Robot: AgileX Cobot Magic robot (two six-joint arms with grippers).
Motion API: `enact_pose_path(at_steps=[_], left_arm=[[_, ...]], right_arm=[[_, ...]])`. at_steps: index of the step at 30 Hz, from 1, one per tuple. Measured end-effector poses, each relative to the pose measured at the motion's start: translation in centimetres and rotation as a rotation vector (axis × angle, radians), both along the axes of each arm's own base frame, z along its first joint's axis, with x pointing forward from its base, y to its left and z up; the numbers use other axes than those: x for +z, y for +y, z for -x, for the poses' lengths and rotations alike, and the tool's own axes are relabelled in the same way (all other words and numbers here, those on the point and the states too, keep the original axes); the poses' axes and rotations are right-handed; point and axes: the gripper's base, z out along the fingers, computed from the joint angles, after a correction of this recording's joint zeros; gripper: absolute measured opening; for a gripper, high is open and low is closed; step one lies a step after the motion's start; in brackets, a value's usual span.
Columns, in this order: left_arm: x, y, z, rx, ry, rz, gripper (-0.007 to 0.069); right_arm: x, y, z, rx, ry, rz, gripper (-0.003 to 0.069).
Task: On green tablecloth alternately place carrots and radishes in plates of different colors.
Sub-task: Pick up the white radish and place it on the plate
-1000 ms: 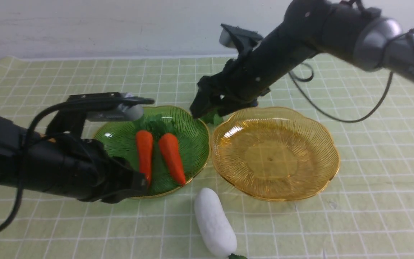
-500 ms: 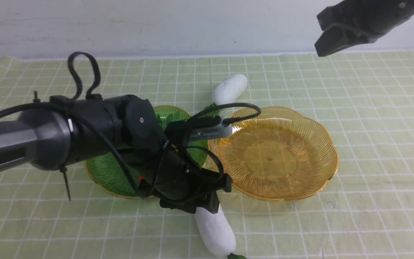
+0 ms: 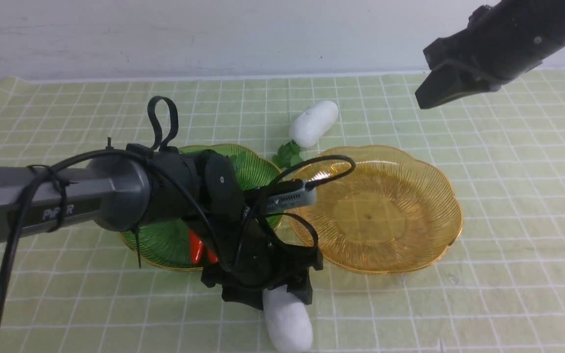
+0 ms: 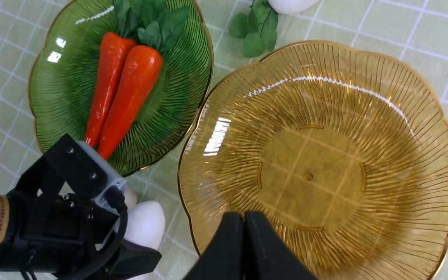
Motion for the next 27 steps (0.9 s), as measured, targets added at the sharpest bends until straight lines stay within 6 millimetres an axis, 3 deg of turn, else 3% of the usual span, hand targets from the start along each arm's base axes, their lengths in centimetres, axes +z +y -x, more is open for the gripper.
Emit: enact_pose_path(at_steps=[3, 8, 9, 10, 14, 16, 18, 23, 27], left_arm=[[1.4, -0.1, -0.2, -0.032, -0.025, -0.002, 0.0414], [7.4, -0.9, -1.1, -0.103, -0.199, 0.068, 0.0414], [7.6, -1.0, -1.2, -0.104, -0.206, 0.071, 0.0414], [9.9, -1.7, -1.8, -0.152, -0.301, 0.103, 0.0414], [11.7, -3.4, -4.1, -0.192, -0.426, 0.139, 0.0414], [11.5, -3.8, -4.9, -0.189, -0.442, 0.143, 0.0414], [9.2, -5.1, -7.0, -0.191, -0.429, 0.129, 0.0414], [5.5, -6.7, -9.6, -0.199, -0.395, 0.11, 0.0415], [5.3, -7.0, -10.3, -0.22, -0.383, 0.099, 0.0489]], right_arm=[[0.0, 0.0, 0.0, 0.002, -0.003, 0.004, -0.0014], [0.1, 0.0, -0.2, -0.003, -0.022, 0.006, -0.0014], [0.1, 0.0, -0.2, -0.003, -0.023, 0.005, -0.0014], [0.1, -0.1, -0.3, -0.011, -0.036, 0.003, -0.0014], [0.4, -0.2, -0.9, -0.057, -0.095, -0.009, -0.0014], [0.5, -0.2, -1.2, -0.077, -0.111, -0.015, -0.0014], [0.5, -0.4, -1.7, -0.129, -0.14, -0.025, -0.0014], [0.4, -0.8, -2.0, -0.152, -0.155, -0.005, -0.0014], [0.4, -0.8, -2.0, -0.17, -0.146, -0.008, -0.0014]])
